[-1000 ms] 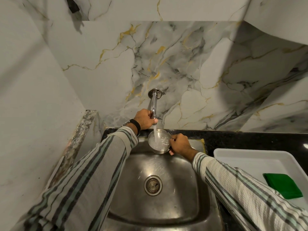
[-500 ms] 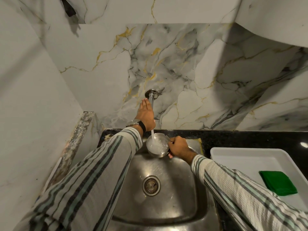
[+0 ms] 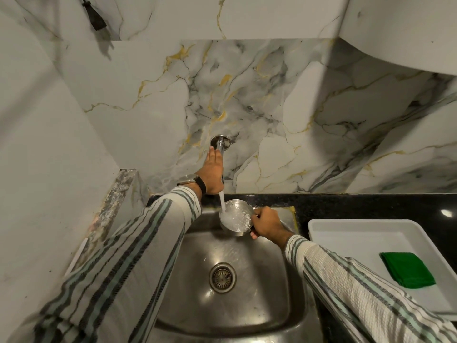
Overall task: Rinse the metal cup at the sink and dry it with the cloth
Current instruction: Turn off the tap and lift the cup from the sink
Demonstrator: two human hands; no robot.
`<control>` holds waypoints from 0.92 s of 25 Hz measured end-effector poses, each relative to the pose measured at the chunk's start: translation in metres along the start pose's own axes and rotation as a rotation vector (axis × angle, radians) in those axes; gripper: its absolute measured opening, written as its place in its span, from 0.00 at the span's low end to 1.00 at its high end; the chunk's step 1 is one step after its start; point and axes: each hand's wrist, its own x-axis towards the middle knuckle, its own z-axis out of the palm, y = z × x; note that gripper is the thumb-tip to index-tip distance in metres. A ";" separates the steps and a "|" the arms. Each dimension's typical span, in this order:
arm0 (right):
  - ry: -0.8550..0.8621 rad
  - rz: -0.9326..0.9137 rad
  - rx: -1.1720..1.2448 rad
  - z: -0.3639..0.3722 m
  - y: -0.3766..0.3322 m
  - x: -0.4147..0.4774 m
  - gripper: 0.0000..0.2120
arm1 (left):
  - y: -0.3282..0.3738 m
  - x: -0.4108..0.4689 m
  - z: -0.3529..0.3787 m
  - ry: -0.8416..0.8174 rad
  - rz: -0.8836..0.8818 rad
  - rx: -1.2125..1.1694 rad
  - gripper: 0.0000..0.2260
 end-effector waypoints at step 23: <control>0.159 0.056 -0.100 0.014 0.017 -0.031 0.17 | 0.000 0.010 0.036 0.296 -0.002 -0.125 0.48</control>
